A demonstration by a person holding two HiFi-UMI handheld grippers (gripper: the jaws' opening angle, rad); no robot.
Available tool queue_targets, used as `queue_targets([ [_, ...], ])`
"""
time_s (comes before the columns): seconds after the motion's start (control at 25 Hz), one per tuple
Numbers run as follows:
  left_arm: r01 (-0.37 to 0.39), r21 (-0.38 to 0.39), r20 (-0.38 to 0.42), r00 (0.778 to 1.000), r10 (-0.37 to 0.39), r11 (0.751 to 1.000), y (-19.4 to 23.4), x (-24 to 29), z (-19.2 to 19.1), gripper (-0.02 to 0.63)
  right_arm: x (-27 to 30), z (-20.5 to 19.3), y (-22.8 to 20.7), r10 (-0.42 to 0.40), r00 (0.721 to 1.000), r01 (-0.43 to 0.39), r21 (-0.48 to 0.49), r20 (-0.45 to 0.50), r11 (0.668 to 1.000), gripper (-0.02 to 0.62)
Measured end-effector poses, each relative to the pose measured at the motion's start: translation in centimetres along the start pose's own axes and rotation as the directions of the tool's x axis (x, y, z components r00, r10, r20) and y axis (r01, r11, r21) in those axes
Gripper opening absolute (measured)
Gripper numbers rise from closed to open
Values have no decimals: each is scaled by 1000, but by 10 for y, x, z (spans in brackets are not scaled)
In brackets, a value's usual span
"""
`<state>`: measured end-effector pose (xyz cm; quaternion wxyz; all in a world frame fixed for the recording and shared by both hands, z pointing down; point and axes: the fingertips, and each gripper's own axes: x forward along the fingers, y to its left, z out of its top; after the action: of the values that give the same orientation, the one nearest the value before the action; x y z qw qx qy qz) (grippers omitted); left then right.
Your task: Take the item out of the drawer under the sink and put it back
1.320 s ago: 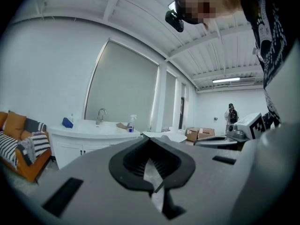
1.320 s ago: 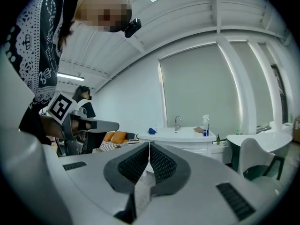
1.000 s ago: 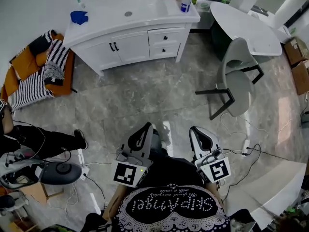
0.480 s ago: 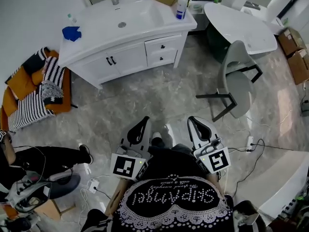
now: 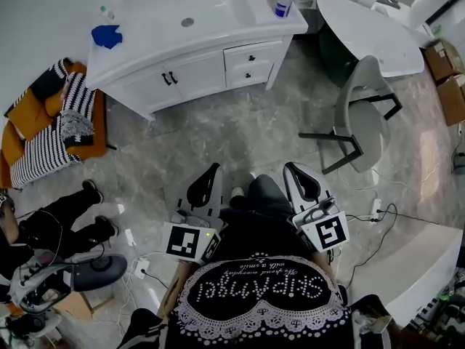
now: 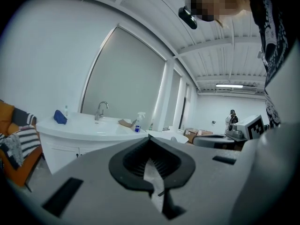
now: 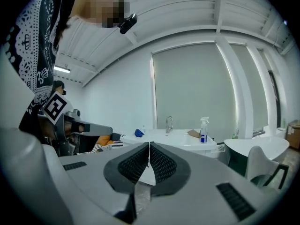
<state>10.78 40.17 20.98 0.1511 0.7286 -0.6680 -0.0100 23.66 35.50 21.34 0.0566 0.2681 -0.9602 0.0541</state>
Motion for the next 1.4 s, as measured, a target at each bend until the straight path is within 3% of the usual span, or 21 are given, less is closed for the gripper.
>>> queue_targets([
  [0.4,-106,-26,-6,994,106,994,28,31,3,5,54,-9,-25,101,994,-101,20,-27,995,18],
  [0.8,-151,-25,45,987,152,988,38,117,36,5,111,16,-100,175,983,-175,-17,47,984,18],
  [1.08,-176,-3,79,981,176,984,39,164,54,5,135,19,-150,170,985,-170,-7,4,985,18],
  [1.4,-222,-22,89,971,223,975,45,177,58,5,147,19,-168,196,981,-196,-13,-8,981,18],
])
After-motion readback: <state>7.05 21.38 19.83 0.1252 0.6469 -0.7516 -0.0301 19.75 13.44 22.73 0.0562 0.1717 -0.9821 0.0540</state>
